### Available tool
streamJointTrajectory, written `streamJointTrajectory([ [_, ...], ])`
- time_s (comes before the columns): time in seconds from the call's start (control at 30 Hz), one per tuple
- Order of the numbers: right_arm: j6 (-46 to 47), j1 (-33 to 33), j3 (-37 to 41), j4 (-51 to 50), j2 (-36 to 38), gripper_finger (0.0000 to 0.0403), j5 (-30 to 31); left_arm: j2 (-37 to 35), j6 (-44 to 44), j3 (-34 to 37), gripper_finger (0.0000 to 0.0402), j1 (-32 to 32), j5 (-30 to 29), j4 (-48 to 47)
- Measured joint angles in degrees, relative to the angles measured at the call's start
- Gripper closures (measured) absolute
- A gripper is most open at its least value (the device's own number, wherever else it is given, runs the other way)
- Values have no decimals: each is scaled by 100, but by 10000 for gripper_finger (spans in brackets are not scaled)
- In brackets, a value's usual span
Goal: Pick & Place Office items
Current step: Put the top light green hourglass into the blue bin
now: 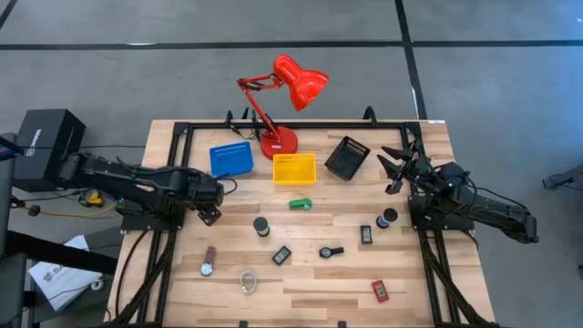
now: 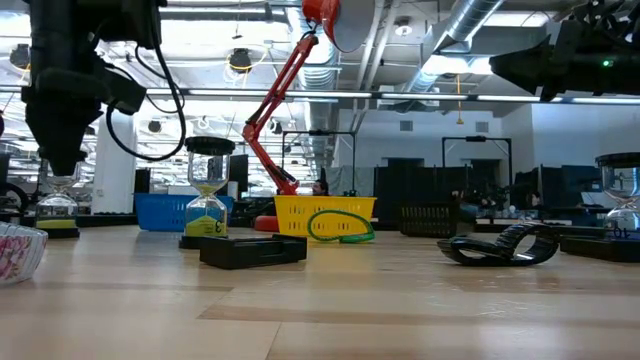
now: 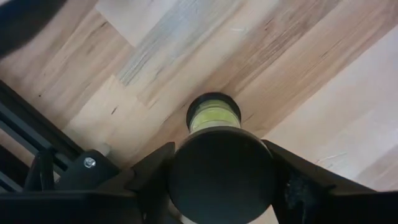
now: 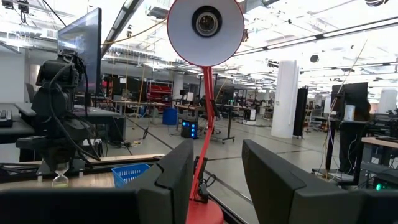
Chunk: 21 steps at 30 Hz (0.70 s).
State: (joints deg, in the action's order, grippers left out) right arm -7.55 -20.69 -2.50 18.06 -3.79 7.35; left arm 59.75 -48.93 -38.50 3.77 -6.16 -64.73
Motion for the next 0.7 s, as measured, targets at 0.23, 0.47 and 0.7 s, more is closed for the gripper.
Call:
streamJointTrajectory([
  [0.23,0,0,0,0,0,274,0,-2,-1,-2,168,0,50,6],
  [0.47,0,0,0,-60,-1,274,0,-2,55,-1,179,0,63,2],
  [0.7,2,0,0,-146,-2,274,2,-2,54,0,186,0,64,2],
])
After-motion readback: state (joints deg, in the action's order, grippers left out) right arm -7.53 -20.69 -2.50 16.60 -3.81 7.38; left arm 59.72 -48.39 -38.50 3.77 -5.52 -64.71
